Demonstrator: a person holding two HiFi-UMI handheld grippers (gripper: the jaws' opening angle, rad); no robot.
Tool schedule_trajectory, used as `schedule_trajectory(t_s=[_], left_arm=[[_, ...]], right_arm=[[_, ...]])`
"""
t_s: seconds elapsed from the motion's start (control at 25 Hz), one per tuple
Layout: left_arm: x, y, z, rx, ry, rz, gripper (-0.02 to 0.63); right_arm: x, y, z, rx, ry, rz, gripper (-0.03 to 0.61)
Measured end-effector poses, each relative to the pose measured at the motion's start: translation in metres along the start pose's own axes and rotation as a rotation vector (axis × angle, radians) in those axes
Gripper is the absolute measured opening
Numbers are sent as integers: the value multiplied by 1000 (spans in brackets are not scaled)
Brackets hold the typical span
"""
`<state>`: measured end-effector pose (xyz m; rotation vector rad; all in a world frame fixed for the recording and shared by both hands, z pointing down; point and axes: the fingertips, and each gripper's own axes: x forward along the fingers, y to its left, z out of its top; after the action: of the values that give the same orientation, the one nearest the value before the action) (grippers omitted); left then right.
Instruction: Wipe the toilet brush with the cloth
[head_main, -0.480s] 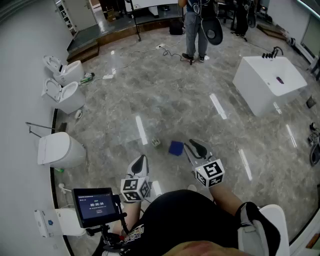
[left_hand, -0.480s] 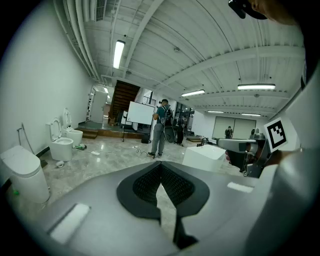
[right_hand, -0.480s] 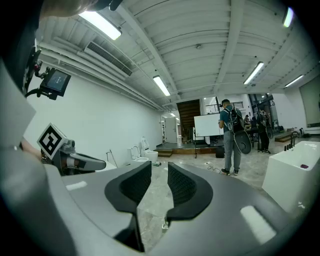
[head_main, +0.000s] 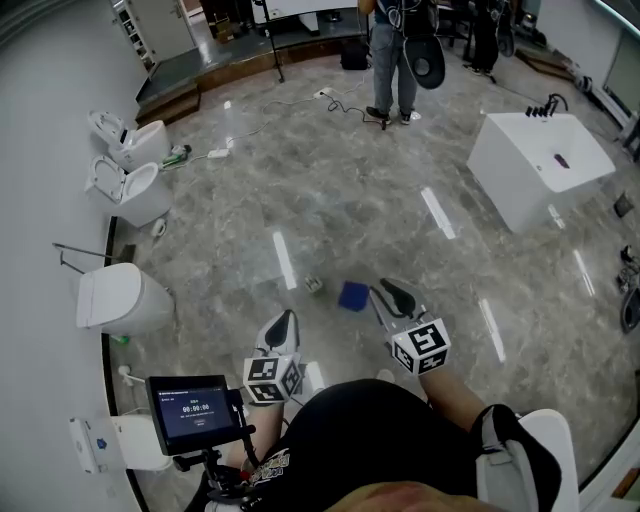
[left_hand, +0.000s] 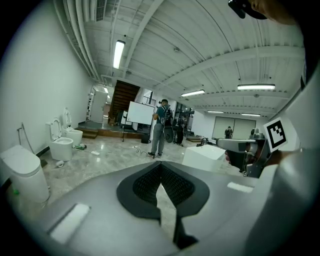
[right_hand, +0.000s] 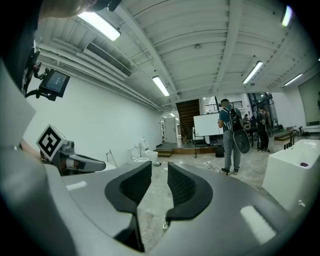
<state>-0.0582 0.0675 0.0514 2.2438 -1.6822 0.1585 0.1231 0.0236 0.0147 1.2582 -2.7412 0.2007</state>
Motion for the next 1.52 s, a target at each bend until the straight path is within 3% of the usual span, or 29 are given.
schedule_trajectory(t_s=[0.52,0.88,1.52], left_arm=[[-6,-4,-7,-6,5,7,2],[32,-62,-22,-2,24,31,2],[19,-55,-31,-47,62,79,2]], right_arm=[[-4,5,-3,31,-23,28,132],[-27,-57,-18,64,-20,71,138],[-32,-53,-27,79,39,95,149]])
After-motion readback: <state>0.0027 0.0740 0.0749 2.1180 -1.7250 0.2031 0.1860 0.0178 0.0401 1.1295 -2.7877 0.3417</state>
